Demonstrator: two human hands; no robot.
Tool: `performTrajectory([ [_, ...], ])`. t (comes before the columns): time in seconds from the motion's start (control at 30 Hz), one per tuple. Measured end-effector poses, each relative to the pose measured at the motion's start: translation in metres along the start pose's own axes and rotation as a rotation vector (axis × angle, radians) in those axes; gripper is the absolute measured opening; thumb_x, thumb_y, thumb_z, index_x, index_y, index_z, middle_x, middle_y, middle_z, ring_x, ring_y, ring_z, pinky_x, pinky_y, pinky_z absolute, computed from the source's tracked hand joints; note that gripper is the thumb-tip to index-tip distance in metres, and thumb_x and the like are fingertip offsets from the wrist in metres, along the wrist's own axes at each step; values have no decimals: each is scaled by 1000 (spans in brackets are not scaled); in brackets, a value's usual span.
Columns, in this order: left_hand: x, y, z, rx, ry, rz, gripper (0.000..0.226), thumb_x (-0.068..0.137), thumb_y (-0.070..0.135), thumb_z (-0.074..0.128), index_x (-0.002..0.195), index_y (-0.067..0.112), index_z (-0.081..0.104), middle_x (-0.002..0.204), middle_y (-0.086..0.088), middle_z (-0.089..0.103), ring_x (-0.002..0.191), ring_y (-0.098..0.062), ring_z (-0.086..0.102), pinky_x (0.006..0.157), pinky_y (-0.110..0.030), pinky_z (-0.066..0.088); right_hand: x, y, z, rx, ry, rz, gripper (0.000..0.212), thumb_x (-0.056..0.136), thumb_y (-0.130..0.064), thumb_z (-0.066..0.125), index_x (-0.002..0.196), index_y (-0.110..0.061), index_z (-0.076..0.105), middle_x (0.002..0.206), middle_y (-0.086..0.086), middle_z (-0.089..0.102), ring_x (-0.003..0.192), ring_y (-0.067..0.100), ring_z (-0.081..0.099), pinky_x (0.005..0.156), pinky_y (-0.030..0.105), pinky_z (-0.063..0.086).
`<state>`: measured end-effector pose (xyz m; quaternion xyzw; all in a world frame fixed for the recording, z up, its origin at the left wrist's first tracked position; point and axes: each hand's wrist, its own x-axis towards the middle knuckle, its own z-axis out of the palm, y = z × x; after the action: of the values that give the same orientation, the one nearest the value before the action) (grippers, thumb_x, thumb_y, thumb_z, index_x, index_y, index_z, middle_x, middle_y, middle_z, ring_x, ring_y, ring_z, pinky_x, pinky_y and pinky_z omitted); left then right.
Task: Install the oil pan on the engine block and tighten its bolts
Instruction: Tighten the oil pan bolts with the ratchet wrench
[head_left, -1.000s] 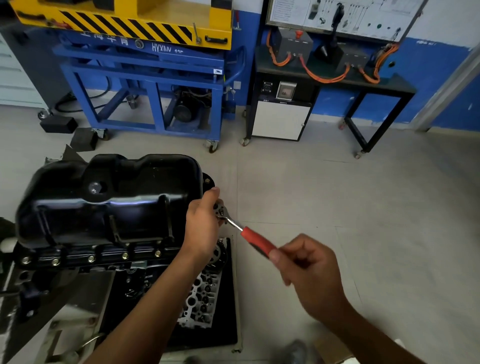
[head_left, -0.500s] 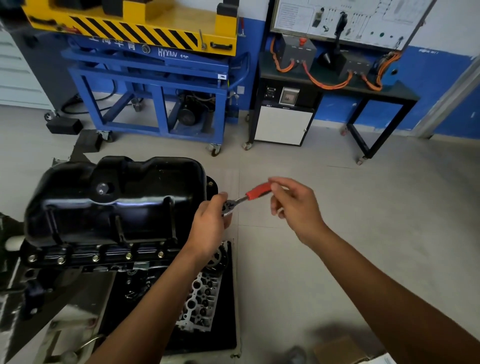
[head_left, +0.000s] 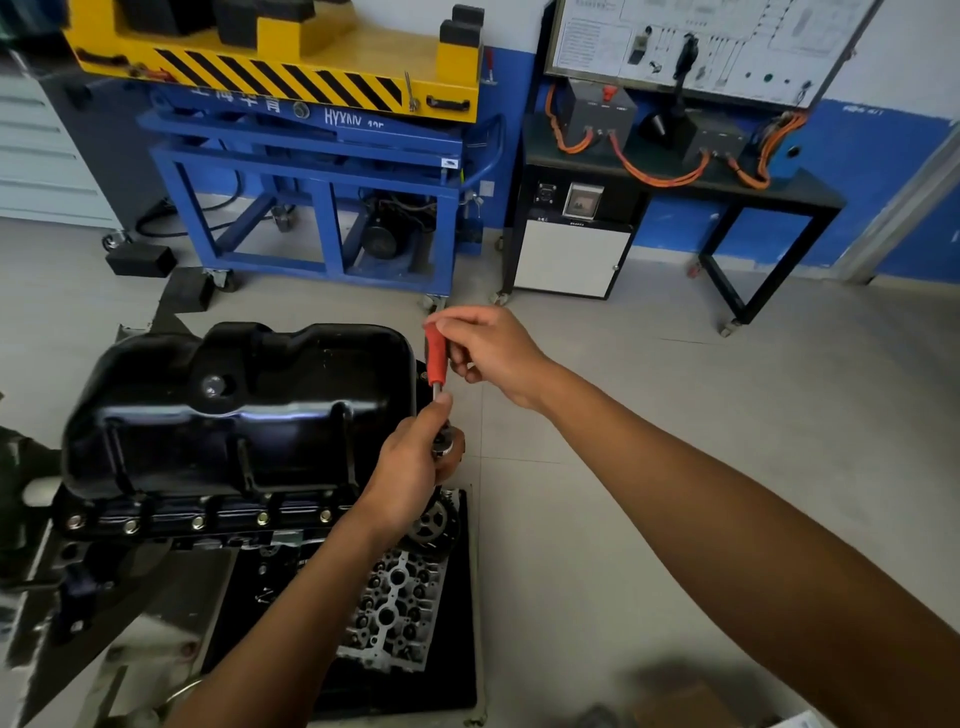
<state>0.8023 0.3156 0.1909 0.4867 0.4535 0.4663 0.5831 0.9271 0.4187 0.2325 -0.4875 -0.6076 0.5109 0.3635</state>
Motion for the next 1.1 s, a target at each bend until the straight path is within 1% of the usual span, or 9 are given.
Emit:
performTrajectory([
  [0.1,-1,-4,1,-69,17,19,44,89,53,45,58,23,34,53,1,28,51,-18,20,54,-34,22,-25,13,-15,67,140,-50,12,98,-21,61,92,-14,68,54,-6,54,48,10,47,46,21,40],
  [0.3,0,-4,8,-117,247,-68,32,85,47,50,62,24,55,53,5,39,50,-10,34,55,-29,31,-95,37,-30,243,442,-66,29,94,-16,67,67,-17,57,51,2,43,45,16,35,44,27,30],
  [0.4,4,-6,14,-149,354,-83,40,99,37,51,64,21,58,53,7,44,53,-9,41,59,-30,35,-134,42,-25,228,533,-58,34,92,-20,67,62,-15,51,49,4,40,45,17,36,46,25,34],
  [0.53,6,-6,20,-46,312,-5,65,101,35,49,37,28,40,44,11,28,41,-7,25,47,-22,27,-191,55,0,215,529,-91,39,86,-25,70,54,-20,48,45,5,39,43,17,35,45,25,32],
  [0.7,7,-6,21,-9,301,19,58,95,40,53,41,25,37,44,7,26,39,-12,21,40,-18,24,-227,76,27,157,477,-50,34,73,-41,73,53,-21,54,43,3,40,42,16,35,44,27,31],
  [0.77,8,-5,20,-9,285,10,46,84,47,53,54,12,44,52,-3,29,50,-22,25,45,-23,26,-224,78,26,124,472,-45,37,75,-43,71,55,-17,55,46,4,42,44,16,37,46,29,34],
  [0.87,7,-5,18,9,266,-13,41,78,49,51,55,16,42,51,3,29,48,-14,26,45,-22,28,-202,76,13,230,565,-37,43,86,-37,74,58,-14,50,49,5,41,46,16,38,47,26,34],
  [0.97,2,-4,14,12,261,-18,41,83,45,51,56,18,36,50,7,29,45,-9,26,44,-20,28,-177,74,-2,278,596,-63,34,88,-35,59,79,-3,54,55,6,48,47,17,43,46,24,36],
  [1.1,-2,-5,11,40,276,-47,40,101,31,48,67,10,39,62,1,35,48,-5,32,52,-22,33,-146,65,-15,201,499,-117,22,104,-19,48,95,-10,66,56,4,55,46,15,47,44,22,38],
])
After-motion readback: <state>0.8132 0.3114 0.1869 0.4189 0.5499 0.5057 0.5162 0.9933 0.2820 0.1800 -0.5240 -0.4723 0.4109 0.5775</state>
